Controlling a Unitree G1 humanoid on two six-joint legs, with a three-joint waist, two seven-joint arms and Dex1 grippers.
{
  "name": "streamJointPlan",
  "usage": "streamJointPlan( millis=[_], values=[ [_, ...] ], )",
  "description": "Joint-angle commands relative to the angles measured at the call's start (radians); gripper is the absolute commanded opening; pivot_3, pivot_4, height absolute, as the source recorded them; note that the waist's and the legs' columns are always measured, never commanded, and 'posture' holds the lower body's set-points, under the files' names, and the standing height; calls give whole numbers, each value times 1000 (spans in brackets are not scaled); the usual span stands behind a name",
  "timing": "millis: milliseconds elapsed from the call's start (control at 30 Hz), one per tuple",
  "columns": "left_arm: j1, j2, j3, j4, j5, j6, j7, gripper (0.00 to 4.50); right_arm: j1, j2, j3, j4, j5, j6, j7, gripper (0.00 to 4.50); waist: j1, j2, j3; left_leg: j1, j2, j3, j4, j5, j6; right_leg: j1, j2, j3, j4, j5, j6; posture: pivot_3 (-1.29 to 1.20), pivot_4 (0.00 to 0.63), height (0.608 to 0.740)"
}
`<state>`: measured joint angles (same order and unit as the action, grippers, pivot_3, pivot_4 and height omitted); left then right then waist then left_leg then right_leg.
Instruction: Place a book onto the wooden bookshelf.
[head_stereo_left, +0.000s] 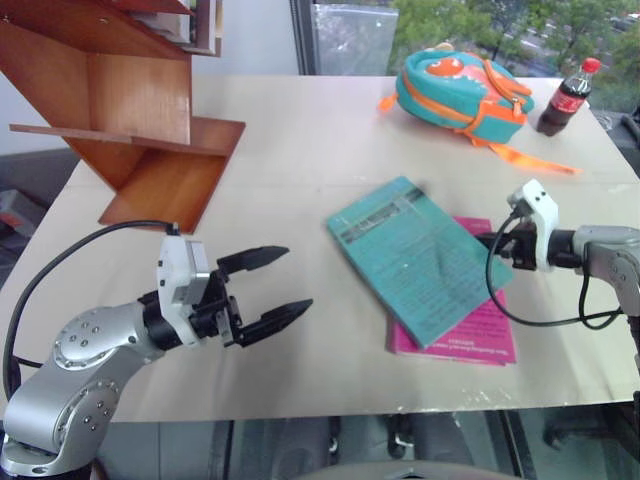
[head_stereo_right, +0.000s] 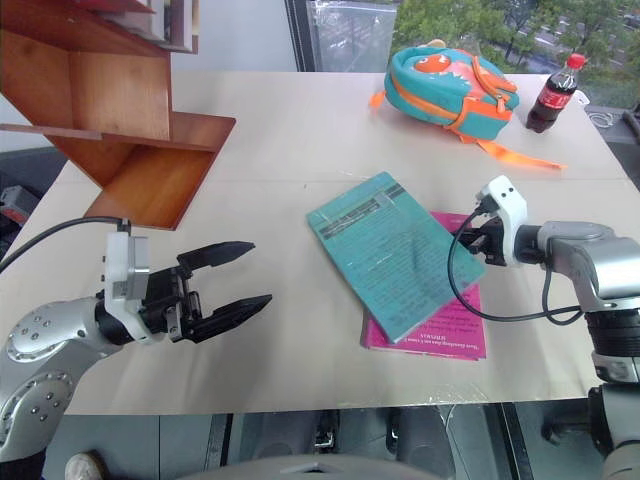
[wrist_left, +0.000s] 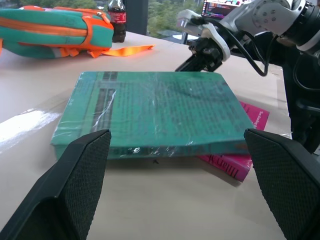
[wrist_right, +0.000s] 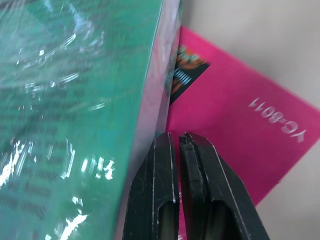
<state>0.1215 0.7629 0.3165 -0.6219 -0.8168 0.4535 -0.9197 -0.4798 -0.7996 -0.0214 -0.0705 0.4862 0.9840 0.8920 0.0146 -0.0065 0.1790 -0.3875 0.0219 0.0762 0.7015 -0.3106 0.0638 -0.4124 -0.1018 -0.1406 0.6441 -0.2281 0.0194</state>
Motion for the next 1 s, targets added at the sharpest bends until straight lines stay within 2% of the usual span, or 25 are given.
streamJointPlan(
  millis=[33,200,267,300,333,400,467,500,533,667,800,1000],
  values=[
    [12,-21,-7,-3,-18,24,40,4500,68,-28,-100,-107,30,-35,-7,268,2,0,0,0,0,0,0,0,0,0,0,0,0,0,0,0,150,740],
    [16,-67,-34,15,-28,92,136,4500,280,-61,-279,-221,-13,-226,-11,268,4,0,0,0,0,-1,0,0,0,0,-1,-1,0,0,0,0,150,740],
    [4,-73,-45,30,-58,134,159,4500,375,-80,-355,-268,-2,-259,28,1128,8,1,0,0,0,-1,0,0,0,0,-1,-1,0,0,0,0,150,740],
    [-5,-76,-51,39,-70,155,170,4500,415,-81,-400,-300,24,-254,43,1278,10,1,0,2,0,-1,0,0,0,2,0,-1,0,0,0,0,150,740],
    [-15,-73,-55,52,-84,188,189,4500,456,-78,-445,-342,56,-251,58,1672,11,1,0,1,0,-2,0,0,0,2,0,-1,0,0,0,0,150,740],
    [-36,-66,-61,77,-120,255,215,4500,528,-74,-522,-426,115,-250,92,2568,11,1,0,2,0,-2,0,0,0,2,0,-1,0,0,0,0,150,740],
    [-85,-72,-72,140,-208,365,253,4500,625,-62,-643,-571,233,-210,128,3802,10,1,0,3,0,-1,0,0,0,3,0,1,1,0,1,0,150,740],
    [-111,-85,-70,174,-261,411,277,4500,663,-56,-688,-628,280,-196,133,3802,12,2,-1,4,0,-1,0,0,0,3,0,1,2,0,1,0,150,740],
    [-138,-96,-65,211,-315,461,307,4500,694,-52,-724,-671,330,-181,129,4478,13,2,-1,4,0,-2,0,0,0,4,0,1,2,0,1,0,150,740],
    [-241,-146,-73,348,-458,604,434,4500,760,-29,-798,-802,414,-208,83,4478,12,-1,-2,6,1,-2,0,0,0,6,0,1,2,-2,4,0,150,740],
    [-376,-271,-113,559,-613,752,632,4500,798,-20,-816,-905,456,-234,9,4478,24,-2,-3,7,0,-2,1,0,0,6,-1,2,3,-2,5,0,150,740],
    [-485,-476,-138,725,-716,801,846,4500,822,-31,-788,-971,508,-262,-94,4478,27,-7,-3,7,-2,-2,2,0,0,7,-2,2,3,0,1,0,150,740]
  ],
)
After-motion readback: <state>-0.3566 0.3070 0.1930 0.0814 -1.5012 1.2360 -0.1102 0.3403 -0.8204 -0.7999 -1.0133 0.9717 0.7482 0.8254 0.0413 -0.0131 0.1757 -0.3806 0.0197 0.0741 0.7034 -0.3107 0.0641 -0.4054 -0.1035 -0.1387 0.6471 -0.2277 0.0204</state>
